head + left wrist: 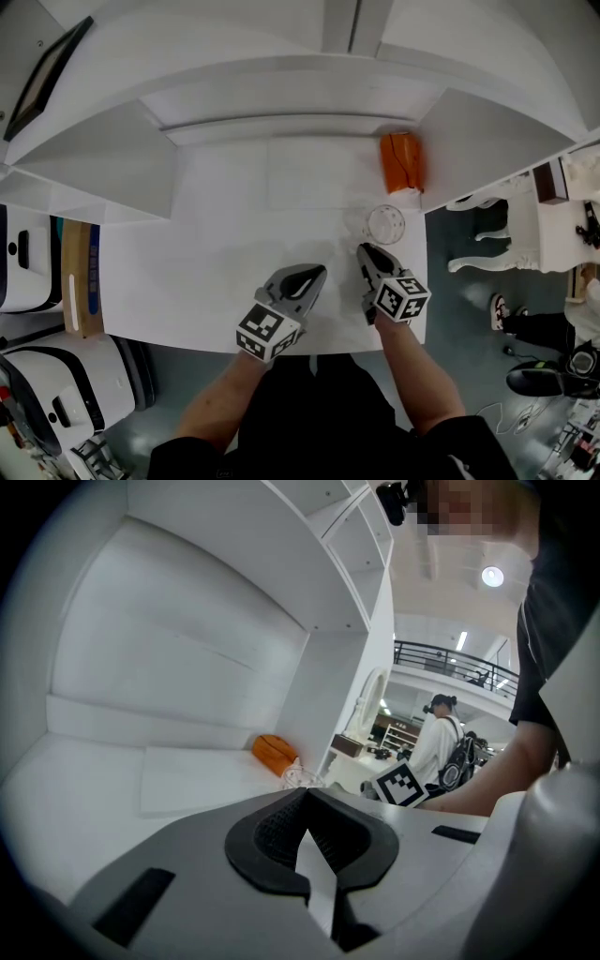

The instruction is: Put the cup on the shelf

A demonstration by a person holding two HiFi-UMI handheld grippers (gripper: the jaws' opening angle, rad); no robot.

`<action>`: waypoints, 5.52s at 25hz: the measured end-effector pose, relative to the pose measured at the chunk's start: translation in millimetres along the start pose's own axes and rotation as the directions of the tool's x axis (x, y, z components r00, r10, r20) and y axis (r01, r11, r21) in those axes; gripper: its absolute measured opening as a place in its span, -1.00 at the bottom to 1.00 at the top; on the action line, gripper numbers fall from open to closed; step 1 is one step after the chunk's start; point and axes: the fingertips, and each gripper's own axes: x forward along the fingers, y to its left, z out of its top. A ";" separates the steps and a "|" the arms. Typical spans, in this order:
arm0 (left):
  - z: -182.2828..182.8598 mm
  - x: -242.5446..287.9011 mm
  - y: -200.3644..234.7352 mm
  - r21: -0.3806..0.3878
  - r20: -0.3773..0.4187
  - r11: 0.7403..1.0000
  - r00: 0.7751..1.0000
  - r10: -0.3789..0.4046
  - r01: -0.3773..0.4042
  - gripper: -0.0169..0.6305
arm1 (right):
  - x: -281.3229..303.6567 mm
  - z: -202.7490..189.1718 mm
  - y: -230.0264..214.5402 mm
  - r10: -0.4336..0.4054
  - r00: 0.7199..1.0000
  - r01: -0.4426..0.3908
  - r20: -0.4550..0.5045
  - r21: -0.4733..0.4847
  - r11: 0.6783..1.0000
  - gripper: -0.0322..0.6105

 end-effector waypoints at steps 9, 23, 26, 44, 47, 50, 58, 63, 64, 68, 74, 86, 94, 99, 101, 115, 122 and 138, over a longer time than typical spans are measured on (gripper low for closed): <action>0.9 2.4 -8.4 0.012 -0.010 1.000 1.000 -0.021 0.021 -0.91 | -20.0 -2.6 10.7 0.102 0.995 -0.101 0.017 -0.047 0.994 -0.76; 3.7 -0.4 -14.8 0.035 -0.030 0.999 0.999 -0.030 0.031 -0.91 | -26.2 22.8 27.4 0.238 0.967 -0.228 0.088 -0.109 0.968 -0.79; 6.4 -1.0 -13.0 0.040 -0.030 0.999 0.999 -0.032 0.033 -0.91 | -27.4 30.5 35.0 0.262 0.960 -0.250 0.101 -0.115 0.961 -0.79; 89.3 -33.5 -13.7 0.048 0.062 0.997 0.997 0.052 -0.055 -0.91 | -91.2 138.3 132.3 0.421 0.893 -0.372 0.159 -0.266 0.889 -0.79; 103.3 -40.1 -12.5 0.048 0.082 0.996 0.994 0.073 -0.077 -0.91 | -103.5 154.9 144.4 0.436 0.882 -0.383 0.179 -0.268 0.884 -0.79; 115.8 -44.9 -15.6 0.067 0.102 0.995 0.992 0.071 -0.078 -0.91 | -113.6 166.2 154.1 0.446 0.875 -0.392 0.186 -0.267 0.880 -0.79; 150.1 -59.9 -31.4 0.108 0.150 0.992 0.987 0.056 -0.072 -0.91 | -140.7 187.1 184.0 0.487 0.852 -0.428 0.192 -0.280 0.859 -0.79; 168.7 -67.7 -42.9 0.132 0.182 0.989 0.982 0.040 -0.065 -0.91 | -154.9 206.8 203.2 0.528 0.824 -0.468 0.203 -0.282 0.838 -0.79; 171.4 -69.1 -45.7 0.136 0.187 0.989 0.982 0.036 -0.062 -0.91 | -157.8 211.3 206.9 0.536 0.819 -0.474 0.205 -0.284 0.833 -0.79; 179.4 -70.8 -62.5 0.163 0.192 0.986 0.981 0.003 -0.035 -0.91 | -169.6 231.8 219.3 0.557 0.802 -0.488 0.215 -0.301 0.819 -0.79; 195.0 -76.8 -91.4 0.201 0.220 0.980 0.974 -0.057 0.012 -0.91 | -184.5 256.4 232.1 0.579 0.786 -0.497 0.217 -0.336 0.800 -0.79; 231.2 -90.9 -100.0 0.258 0.275 0.966 0.960 -0.061 -0.012 -0.91 | -215.9 300.3 262.7 0.628 0.742 -0.521 0.233 -0.389 0.760 -0.79; 244.4 -87.8 -109.7 0.280 0.253 0.960 0.963 -0.087 0.013 -0.91 | -235.1 335.4 272.9 0.640 0.734 -0.513 0.227 -0.431 0.742 -0.79; 257.0 -89.6 -113.6 0.305 0.254 0.952 0.963 -0.092 0.011 -0.91 | -242.6 349.0 277.3 0.643 0.733 -0.516 0.222 -0.435 0.738 -0.79; 260.5 -90.2 -114.4 0.309 0.255 0.951 0.962 -0.093 0.010 -0.91 | -246.0 354.0 280.0 0.646 0.731 -0.516 0.219 -0.442 0.734 -0.79; 258.8 -85.4 -111.6 0.282 0.251 0.959 0.964 -0.090 0.016 -0.91 | -258.2 407.2 279.7 0.662 0.711 -0.494 0.238 -0.501 0.711 -0.79; 258.8 -80.8 -108.8 0.271 0.240 0.962 0.967 -0.091 0.024 -0.91 | -249.5 427.6 270.9 0.646 0.721 -0.463 0.250 -0.520 0.718 -0.79; 259.1 -64.0 -91.2 0.264 0.217 0.964 0.974 -0.069 0.009 -0.91 | -219.9 448.0 223.5 0.597 0.748 -0.432 0.290 -0.470 0.769 -0.79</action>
